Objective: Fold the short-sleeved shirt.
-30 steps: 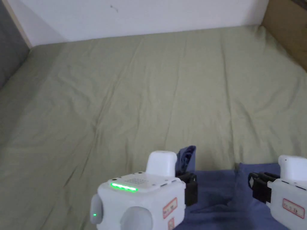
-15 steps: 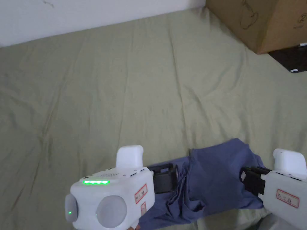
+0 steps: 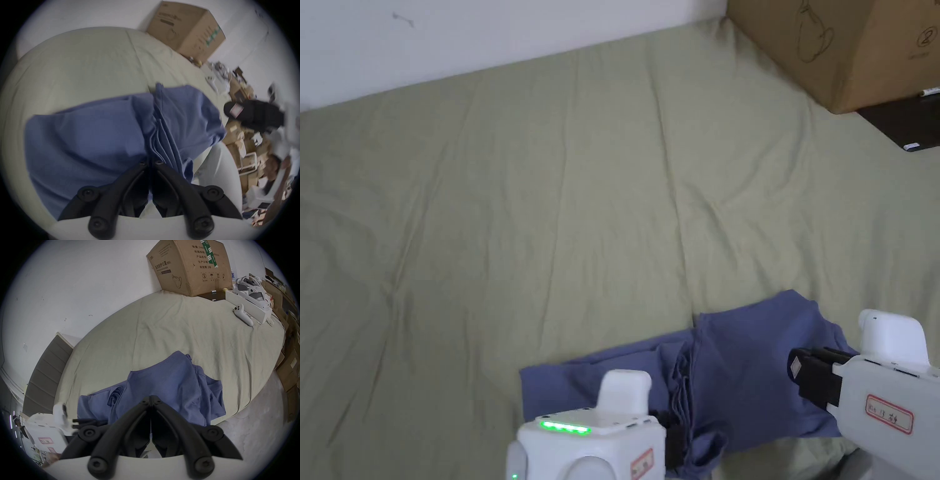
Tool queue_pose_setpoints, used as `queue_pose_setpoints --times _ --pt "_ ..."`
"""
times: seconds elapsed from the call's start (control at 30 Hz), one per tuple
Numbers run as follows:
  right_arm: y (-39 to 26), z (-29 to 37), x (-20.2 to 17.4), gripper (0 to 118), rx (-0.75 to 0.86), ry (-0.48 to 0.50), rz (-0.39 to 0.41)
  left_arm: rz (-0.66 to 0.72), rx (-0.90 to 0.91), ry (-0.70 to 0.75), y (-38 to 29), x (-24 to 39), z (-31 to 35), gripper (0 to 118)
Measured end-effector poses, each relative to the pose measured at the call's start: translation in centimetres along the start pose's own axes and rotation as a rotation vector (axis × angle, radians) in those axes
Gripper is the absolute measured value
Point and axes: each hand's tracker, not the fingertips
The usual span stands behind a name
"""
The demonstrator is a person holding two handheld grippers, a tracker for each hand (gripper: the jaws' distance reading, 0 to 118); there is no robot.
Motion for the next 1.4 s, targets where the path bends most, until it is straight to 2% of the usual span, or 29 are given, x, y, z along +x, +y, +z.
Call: queue_pose_setpoints --times 0.23,0.3,0.33,0.37,0.43,0.47,0.53,0.67,0.83,0.93,0.97,1.03,1.1,1.17,1.3,1.4 --pt "0.2 0.8 -1.2 0 0.019 0.005 0.011 0.062 0.092 -0.1 1.2 -1.7 4.2 4" --pt "0.3 1.0 -2.1 0 0.024 0.011 0.021 0.102 0.156 -0.11 0.8 -3.8 6.7 12" --pt "0.3 1.1 -2.4 0 0.027 0.017 0.03 0.129 0.175 -0.119 0.4 -5.1 7.8 12" --pt "0.3 1.2 -3.0 0 0.03 0.026 0.051 0.179 0.193 -0.119 -0.1 -6.8 9.2 29" --pt "0.4 1.3 -3.9 0 0.031 0.029 0.085 0.262 0.222 -0.104 -1.4 -9.9 11.0 74" --pt "0.4 1.2 -4.4 0 0.031 0.028 0.097 0.299 0.245 -0.102 -2.2 -11.8 11.8 89" --pt "0.3 1.0 -5.2 0 0.028 0.034 0.106 0.367 0.265 -0.083 -3.6 -14.7 12.4 95" --pt "0.1 0.2 -6.4 0 0.006 0.054 0.11 0.454 0.228 -0.102 -5.5 -18.3 10.3 95" --pt "0.0 -0.2 -7.8 0 -0.023 0.052 0.158 0.53 0.252 -0.387 -6.1 -17.9 6.7 95" --pt "0.0 -0.4 -8.4 0 -0.036 0.044 0.178 0.539 0.219 -0.428 -5.9 -17.2 3.9 89" --pt "0.0 -0.5 -8.5 0 -0.039 0.043 0.18 0.53 0.228 -0.403 -5.6 -17.0 3.8 70" --pt "0.1 -0.5 -8.6 0 -0.042 0.044 0.181 0.521 0.219 -0.352 -5.4 -17.2 4.2 13" --pt "0.2 -0.7 -8.7 0 -0.046 0.048 0.177 0.511 0.196 -0.378 -5.6 -17.7 3.8 13" --pt "0.3 -0.9 -8.9 0 -0.053 0.044 0.179 0.435 0.211 -0.344 -5.3 -17.0 4.6 12" --pt "0.4 -0.8 -9.2 0 -0.05 0.026 0.181 0.204 0.226 -0.217 -4.3 -14.9 7.2 12" --pt "0.6 -1.0 -9.6 0 -0.049 0.017 0.189 0.112 0.257 -0.086 -4.7 -15.5 10.5 12"
